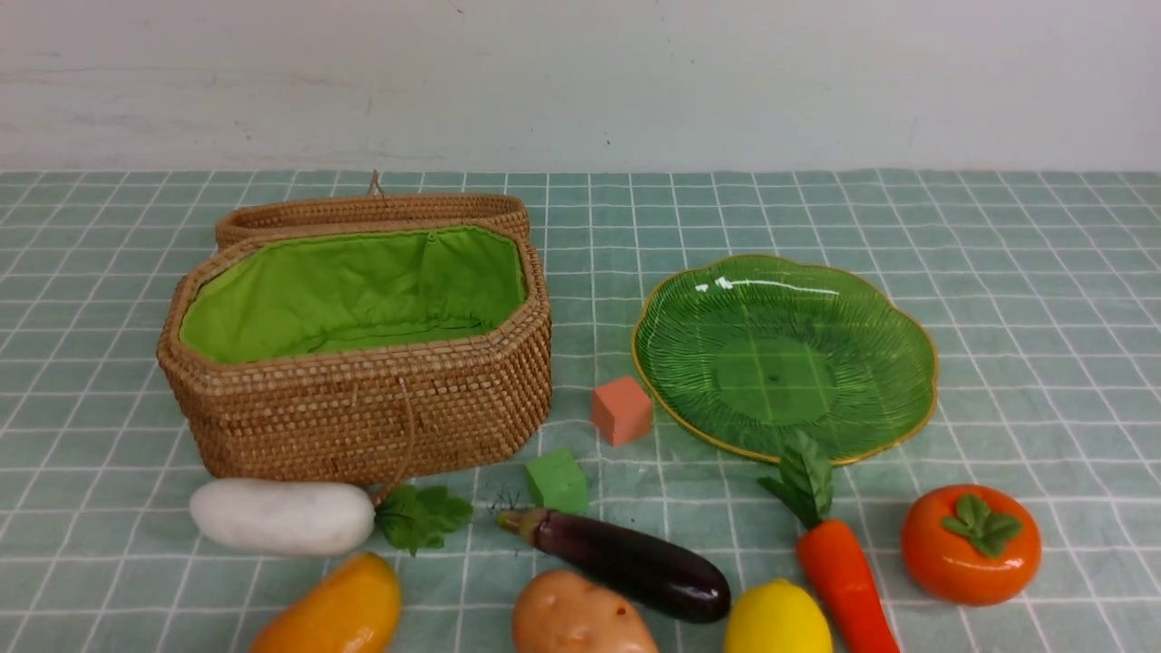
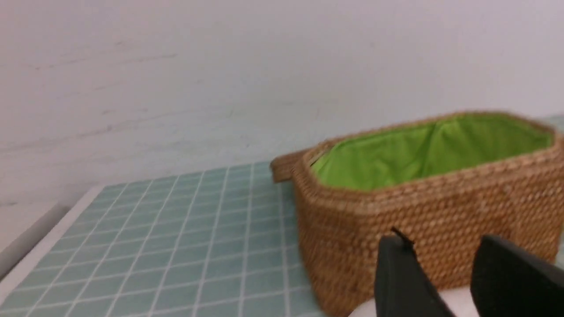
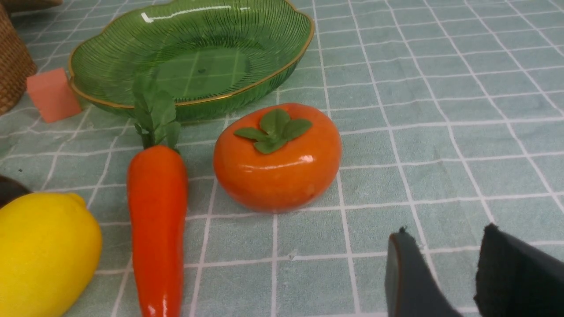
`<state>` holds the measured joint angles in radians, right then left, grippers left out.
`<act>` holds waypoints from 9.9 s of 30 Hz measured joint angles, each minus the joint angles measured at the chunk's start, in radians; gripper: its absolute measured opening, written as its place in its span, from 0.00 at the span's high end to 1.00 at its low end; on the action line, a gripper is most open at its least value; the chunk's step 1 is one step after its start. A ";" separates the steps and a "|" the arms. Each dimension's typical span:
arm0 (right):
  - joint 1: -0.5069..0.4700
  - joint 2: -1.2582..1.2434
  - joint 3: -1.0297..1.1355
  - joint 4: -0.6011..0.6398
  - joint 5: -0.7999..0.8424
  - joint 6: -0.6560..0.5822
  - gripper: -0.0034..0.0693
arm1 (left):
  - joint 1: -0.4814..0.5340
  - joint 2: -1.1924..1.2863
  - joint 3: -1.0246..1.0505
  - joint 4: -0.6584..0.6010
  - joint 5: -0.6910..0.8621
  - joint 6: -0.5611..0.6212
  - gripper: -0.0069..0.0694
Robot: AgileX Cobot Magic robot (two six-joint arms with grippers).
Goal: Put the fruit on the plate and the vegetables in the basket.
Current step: Grab the mango with your left arm and place it on the right plate, then take a daikon with your left arm and place it on the basket on the left.
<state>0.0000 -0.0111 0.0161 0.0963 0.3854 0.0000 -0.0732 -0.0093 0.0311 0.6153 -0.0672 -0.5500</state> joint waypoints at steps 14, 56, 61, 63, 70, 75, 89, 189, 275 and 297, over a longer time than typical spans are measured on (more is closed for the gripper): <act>0.000 0.000 0.000 0.000 0.000 0.000 0.62 | 0.000 0.000 -0.032 -0.228 -0.237 -0.249 0.66; 0.000 0.000 0.000 0.000 0.000 0.000 0.62 | -0.104 1.253 -0.855 -0.947 0.984 0.649 0.30; 0.000 0.000 0.000 0.000 0.000 0.000 0.62 | -0.268 1.364 -0.858 -0.848 0.958 0.711 0.12; 0.000 0.000 0.000 0.000 0.000 0.000 0.62 | -0.299 1.402 -0.859 -0.788 0.929 0.691 0.10; 0.000 0.000 0.000 0.000 0.000 0.000 0.62 | -0.312 1.536 -0.861 -0.626 0.790 0.512 0.12; 0.000 0.000 0.000 0.000 0.000 0.000 0.62 | -0.312 1.594 -0.876 -0.638 0.771 0.494 0.14; 0.000 0.000 0.000 0.000 0.000 0.000 0.62 | -0.312 1.632 -0.950 -0.615 0.941 0.493 0.18; 0.000 0.000 0.000 0.000 0.000 0.000 0.62 | -0.322 1.367 -1.000 -0.520 0.889 1.384 0.46; 0.000 0.000 0.000 0.000 0.000 0.000 0.62 | -0.433 1.423 -1.080 -0.607 1.103 1.081 0.27; 0.000 0.000 0.000 0.000 0.000 0.000 0.62 | -0.207 1.530 -1.337 -0.569 0.500 1.101 0.27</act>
<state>0.0000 -0.0111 0.0161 0.0963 0.3854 0.0000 -0.2802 1.5206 -1.3060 0.0464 0.4325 0.5507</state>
